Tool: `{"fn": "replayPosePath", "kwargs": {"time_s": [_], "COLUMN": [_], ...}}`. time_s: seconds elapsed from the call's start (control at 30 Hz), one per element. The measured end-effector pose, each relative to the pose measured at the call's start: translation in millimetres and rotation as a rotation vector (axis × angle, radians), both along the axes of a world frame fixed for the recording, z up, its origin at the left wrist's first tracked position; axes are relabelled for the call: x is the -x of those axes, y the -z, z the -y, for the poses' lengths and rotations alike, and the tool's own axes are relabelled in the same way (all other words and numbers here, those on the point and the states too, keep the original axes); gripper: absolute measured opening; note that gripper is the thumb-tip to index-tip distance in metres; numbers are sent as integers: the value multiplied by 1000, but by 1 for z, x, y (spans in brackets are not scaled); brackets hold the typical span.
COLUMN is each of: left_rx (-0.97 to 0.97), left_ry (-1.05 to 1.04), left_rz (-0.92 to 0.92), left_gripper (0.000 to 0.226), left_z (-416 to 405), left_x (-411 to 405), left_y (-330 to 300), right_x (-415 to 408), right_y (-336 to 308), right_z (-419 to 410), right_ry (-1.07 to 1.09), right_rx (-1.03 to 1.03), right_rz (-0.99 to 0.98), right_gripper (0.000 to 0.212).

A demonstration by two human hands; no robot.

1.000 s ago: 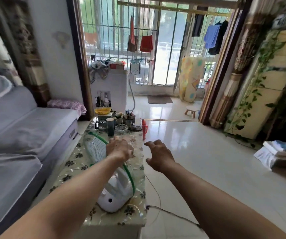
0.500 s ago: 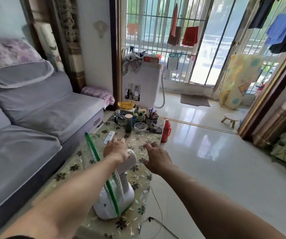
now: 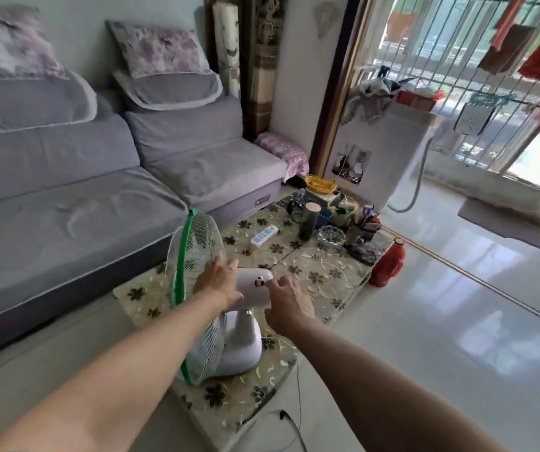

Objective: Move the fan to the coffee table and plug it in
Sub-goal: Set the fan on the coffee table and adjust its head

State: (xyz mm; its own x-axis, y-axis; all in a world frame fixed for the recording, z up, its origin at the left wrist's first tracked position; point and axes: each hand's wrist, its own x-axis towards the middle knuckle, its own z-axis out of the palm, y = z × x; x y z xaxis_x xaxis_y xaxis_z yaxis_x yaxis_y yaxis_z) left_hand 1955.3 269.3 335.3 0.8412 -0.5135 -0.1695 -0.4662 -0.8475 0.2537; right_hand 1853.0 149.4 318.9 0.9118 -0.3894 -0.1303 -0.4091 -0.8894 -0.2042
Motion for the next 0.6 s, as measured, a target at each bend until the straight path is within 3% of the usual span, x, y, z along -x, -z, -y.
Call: {"fn": "replayPosePath", "kwargs": {"time_s": [0.23,0.37,0.6], "left_rx": [-81,-148,18], "left_ry": [25,63,27], "left_rz": [4,55,162], "left_gripper": [92,103,64], "left_z": [36,54,55], "left_x": [-18,-37,-50], "left_y": [51,82,114], "right_x": [-20,-34,-78], "right_y": [81,124,182], "right_z": [2,1,5], "right_ry": [-2,113,503], "right_rx": [-140,-279,-700], "right_rz": [-128,-153,-113], "right_gripper": [43,43,37]}}
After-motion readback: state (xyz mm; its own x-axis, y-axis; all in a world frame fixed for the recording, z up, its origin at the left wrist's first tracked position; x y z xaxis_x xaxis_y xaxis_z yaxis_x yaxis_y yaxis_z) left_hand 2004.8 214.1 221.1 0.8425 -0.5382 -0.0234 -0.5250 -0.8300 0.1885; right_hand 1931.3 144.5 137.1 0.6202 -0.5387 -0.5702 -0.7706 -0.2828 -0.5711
